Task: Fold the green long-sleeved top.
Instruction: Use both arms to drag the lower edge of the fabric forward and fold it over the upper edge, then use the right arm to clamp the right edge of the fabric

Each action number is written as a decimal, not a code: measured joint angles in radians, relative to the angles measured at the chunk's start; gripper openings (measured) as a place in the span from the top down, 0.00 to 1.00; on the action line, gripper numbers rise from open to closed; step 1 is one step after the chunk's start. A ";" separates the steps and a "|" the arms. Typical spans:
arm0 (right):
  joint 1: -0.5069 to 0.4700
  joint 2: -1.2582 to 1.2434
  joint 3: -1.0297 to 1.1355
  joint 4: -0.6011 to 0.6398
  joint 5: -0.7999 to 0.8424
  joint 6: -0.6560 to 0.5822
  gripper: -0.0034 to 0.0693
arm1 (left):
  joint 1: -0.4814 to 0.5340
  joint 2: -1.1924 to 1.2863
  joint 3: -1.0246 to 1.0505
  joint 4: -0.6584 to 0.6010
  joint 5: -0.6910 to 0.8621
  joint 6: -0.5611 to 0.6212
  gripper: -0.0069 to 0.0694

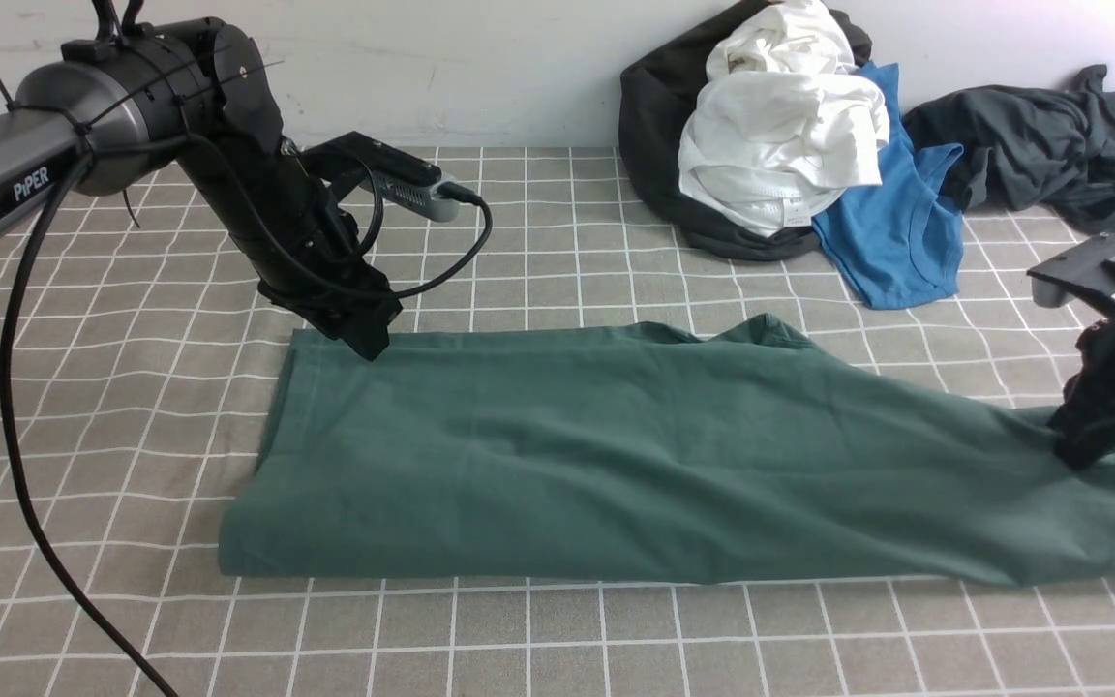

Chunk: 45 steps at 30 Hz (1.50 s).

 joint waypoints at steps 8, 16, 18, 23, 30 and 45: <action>-0.011 -0.013 -0.071 0.006 -0.036 0.059 0.96 | 0.000 0.000 0.000 0.003 0.000 0.000 0.56; -0.017 0.025 -0.109 0.015 -0.082 0.112 0.78 | 0.000 0.000 0.000 0.005 0.001 0.000 0.59; -0.018 0.023 -0.109 0.013 -0.075 0.131 0.68 | 0.000 0.000 0.000 0.009 0.003 0.000 0.62; -0.021 0.001 -0.110 -0.070 -0.011 0.293 0.39 | 0.000 -0.001 0.000 0.015 0.008 0.000 0.70; -0.135 -0.013 -0.071 -0.093 0.069 0.474 0.16 | 0.000 -0.033 0.000 0.017 0.011 0.000 0.83; -0.102 0.092 -0.046 -0.010 -0.019 0.459 0.28 | 0.000 -0.038 -0.002 0.018 0.036 0.004 0.89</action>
